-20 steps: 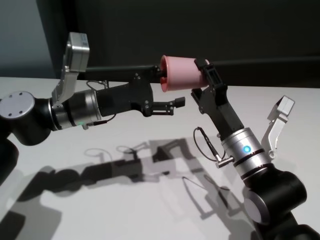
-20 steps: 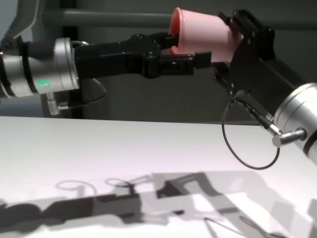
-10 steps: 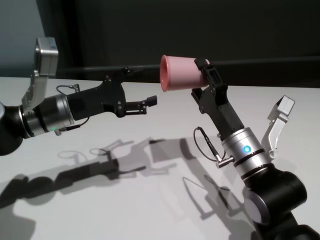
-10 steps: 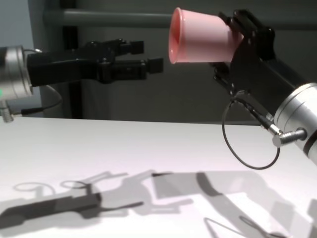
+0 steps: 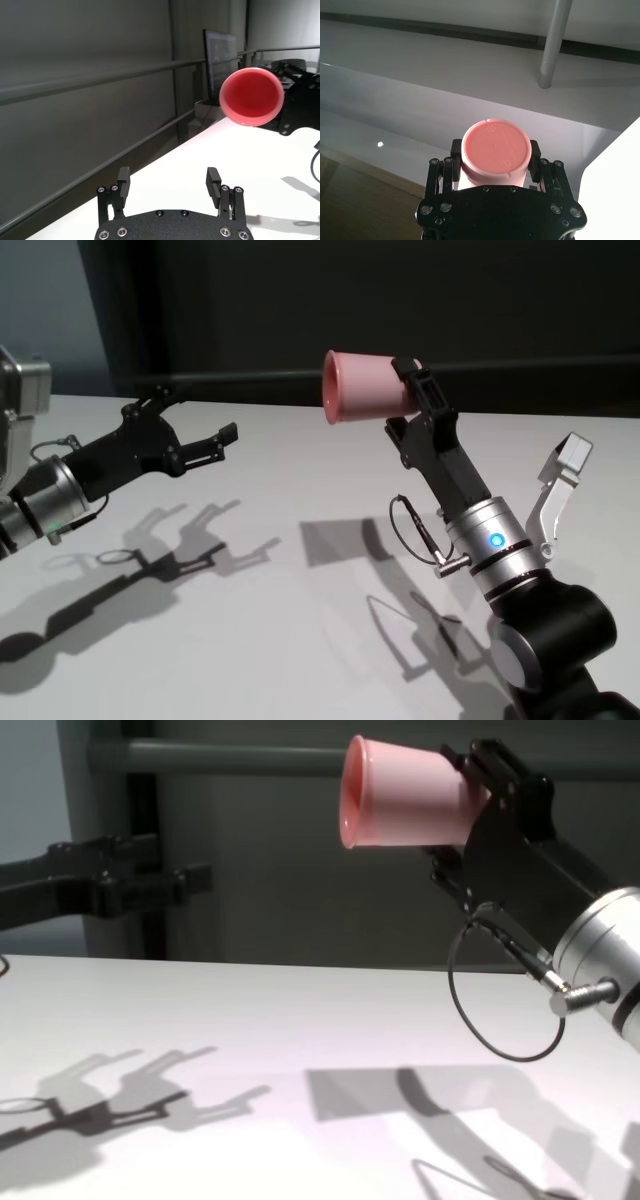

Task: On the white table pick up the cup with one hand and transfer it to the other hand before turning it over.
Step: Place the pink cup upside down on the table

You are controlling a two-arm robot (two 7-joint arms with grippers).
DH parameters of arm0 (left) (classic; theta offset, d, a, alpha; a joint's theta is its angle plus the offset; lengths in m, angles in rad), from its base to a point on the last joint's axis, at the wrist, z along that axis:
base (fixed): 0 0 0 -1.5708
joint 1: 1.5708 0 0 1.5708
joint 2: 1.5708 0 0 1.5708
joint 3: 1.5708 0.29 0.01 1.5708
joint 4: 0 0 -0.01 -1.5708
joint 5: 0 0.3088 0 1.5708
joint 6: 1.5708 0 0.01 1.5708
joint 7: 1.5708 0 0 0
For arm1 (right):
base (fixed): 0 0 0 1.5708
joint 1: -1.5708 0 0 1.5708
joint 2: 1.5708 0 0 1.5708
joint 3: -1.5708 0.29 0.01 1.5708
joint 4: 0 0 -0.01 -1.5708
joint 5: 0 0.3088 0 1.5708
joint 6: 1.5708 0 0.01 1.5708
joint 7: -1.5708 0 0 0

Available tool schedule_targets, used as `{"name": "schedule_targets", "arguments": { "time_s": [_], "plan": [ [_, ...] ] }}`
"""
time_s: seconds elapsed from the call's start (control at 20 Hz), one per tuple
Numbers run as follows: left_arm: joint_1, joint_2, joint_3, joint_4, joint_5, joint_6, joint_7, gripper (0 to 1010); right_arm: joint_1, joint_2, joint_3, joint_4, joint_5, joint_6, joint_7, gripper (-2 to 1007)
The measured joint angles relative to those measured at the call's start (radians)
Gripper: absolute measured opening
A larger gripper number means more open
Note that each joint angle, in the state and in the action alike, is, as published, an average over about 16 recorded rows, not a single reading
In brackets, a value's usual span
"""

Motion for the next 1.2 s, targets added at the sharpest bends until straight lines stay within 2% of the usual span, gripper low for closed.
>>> {"name": "schedule_targets", "arguments": {
  "time_s": [0.3,0.5,0.8,1.2],
  "plan": [
    [0.115,0.021,-0.049,-0.049,0.05,-0.009,0.167,1001,0.0,0.0,0.0,0.0,0.0,0.0,0.0,742],
    [0.176,0.016,-0.07,-0.062,0.077,-0.026,0.241,1001,0.0,0.0,0.0,0.0,0.0,0.0,0.0,742],
    [0.236,-0.006,-0.09,-0.059,0.088,-0.047,0.289,1001,0.0,0.0,0.0,0.0,0.0,0.0,0.0,742],
    [0.261,-0.027,-0.096,-0.041,0.088,-0.065,0.294,1001,0.0,0.0,0.0,0.0,0.0,0.0,0.0,742]
  ]
}}
